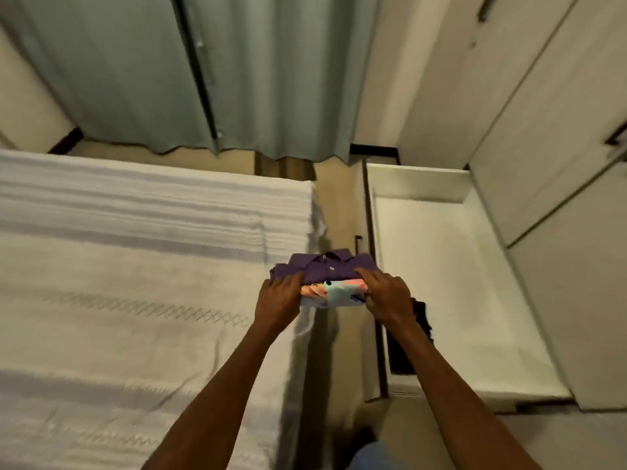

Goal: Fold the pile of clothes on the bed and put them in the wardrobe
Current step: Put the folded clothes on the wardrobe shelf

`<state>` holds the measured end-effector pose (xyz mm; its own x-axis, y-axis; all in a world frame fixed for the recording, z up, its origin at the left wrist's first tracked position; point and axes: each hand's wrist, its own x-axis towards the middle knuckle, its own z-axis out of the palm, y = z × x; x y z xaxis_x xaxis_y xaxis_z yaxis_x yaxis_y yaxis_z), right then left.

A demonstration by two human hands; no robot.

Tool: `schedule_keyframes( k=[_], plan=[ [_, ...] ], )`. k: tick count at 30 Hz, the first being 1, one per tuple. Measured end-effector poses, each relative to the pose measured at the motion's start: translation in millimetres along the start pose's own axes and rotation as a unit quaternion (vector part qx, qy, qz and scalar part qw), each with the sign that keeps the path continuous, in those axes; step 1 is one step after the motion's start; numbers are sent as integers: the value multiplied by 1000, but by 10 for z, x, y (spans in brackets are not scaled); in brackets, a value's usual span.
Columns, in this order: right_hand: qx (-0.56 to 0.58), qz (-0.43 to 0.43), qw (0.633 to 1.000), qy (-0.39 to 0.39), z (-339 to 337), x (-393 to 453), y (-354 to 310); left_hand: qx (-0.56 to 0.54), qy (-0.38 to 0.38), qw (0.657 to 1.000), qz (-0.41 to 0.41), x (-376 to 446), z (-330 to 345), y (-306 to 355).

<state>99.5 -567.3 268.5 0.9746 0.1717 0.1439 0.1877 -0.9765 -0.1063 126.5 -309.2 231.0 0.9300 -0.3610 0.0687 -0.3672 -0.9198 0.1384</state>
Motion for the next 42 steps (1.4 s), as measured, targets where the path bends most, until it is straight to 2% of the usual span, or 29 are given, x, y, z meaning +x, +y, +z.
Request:
schedule_keyframes(
  k=[2, 4, 7, 10, 15, 18, 23, 27, 30, 36, 40, 42],
  plan=[
    [-9, 48, 998, 43, -193, -141, 413, 7, -3, 998, 58, 417, -23, 382],
    [-32, 100, 993, 54, -352, -316, 852, 7, -1, 993, 115, 818, -18, 831],
    [-46, 179, 982, 31, -480, -598, 1482, -8, 7, 980, 198, 1285, 0, 1541],
    [-13, 247, 969, -11, -506, -869, 2043, -7, 14, 965, 263, 1628, 88, 2165],
    [26, 330, 943, -26, -251, -1299, 2809, 41, -38, 942, 330, 2052, 323, 3030],
    [45, 366, 929, -32, -88, -1470, 2968, 59, -83, 931, 351, 2199, 494, 3313],
    [69, 425, 897, -96, 136, -1529, 3105, 66, -135, 900, 410, 2517, 800, 3610],
    [111, 469, 870, -101, 301, -1448, 3236, 81, -148, 862, 478, 2926, 1066, 3779],
    [113, 532, 836, -67, 447, -1391, 3333, 81, -152, 815, 554, 3241, 1318, 3950],
    [-32, 612, 790, -23, 635, -1362, 3442, 68, -124, 739, 658, 3621, 1793, 4493],
    [-51, 662, 747, -29, 1012, -1395, 3325, 53, -101, 714, 691, 3614, 2205, 4572],
    [-37, 676, 734, -51, 1353, -1391, 3212, 90, -136, 692, 703, 3528, 2553, 4431]
  ],
)
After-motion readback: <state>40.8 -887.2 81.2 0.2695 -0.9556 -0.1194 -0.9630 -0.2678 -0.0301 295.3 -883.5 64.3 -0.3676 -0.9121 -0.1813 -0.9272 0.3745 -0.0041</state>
